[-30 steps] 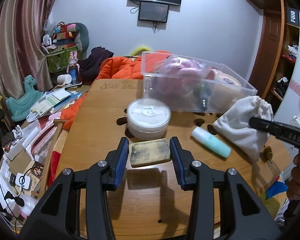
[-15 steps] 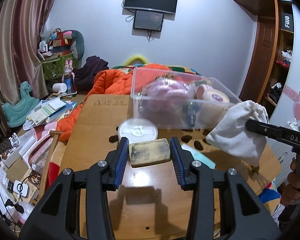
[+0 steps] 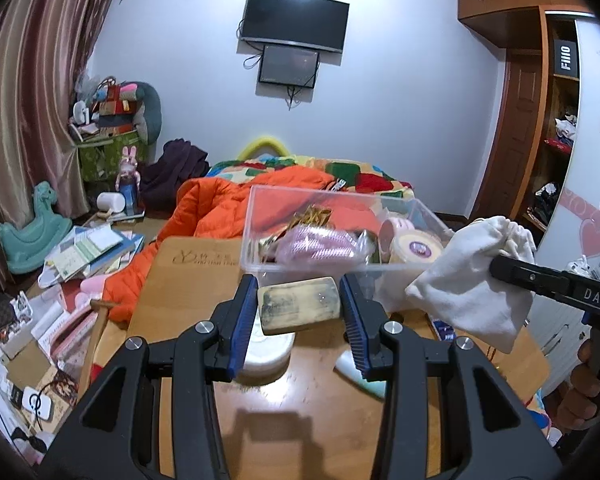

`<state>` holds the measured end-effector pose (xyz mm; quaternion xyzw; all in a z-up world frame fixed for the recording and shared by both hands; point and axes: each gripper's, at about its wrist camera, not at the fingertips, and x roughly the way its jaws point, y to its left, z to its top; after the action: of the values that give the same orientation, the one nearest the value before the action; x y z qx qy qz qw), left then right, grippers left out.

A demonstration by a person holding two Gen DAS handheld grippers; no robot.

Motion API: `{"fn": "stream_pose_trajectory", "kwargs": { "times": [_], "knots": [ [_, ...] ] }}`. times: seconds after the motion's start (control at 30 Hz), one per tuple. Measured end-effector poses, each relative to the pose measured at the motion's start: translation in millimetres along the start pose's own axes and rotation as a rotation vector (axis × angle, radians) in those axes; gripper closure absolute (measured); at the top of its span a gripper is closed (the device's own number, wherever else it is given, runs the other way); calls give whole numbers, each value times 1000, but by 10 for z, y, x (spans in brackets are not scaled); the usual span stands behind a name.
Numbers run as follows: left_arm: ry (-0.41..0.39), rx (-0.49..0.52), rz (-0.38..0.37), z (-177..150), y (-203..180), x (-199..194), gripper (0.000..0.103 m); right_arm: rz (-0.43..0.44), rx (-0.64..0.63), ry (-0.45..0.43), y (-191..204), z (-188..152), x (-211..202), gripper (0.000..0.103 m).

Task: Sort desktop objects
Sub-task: 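Carry soap bar and white bag over the clear box with both grippers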

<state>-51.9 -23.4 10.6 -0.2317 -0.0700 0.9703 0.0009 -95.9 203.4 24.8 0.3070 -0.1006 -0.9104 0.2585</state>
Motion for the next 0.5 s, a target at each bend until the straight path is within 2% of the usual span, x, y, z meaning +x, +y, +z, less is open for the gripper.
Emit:
{"fn": "stream_pose_trajectory", "kwargs": {
  "times": [0.5],
  "knots": [
    [-34,21,-23,358,-74,205,62,-1,26,-20,-61,282,119,85]
  ]
}}
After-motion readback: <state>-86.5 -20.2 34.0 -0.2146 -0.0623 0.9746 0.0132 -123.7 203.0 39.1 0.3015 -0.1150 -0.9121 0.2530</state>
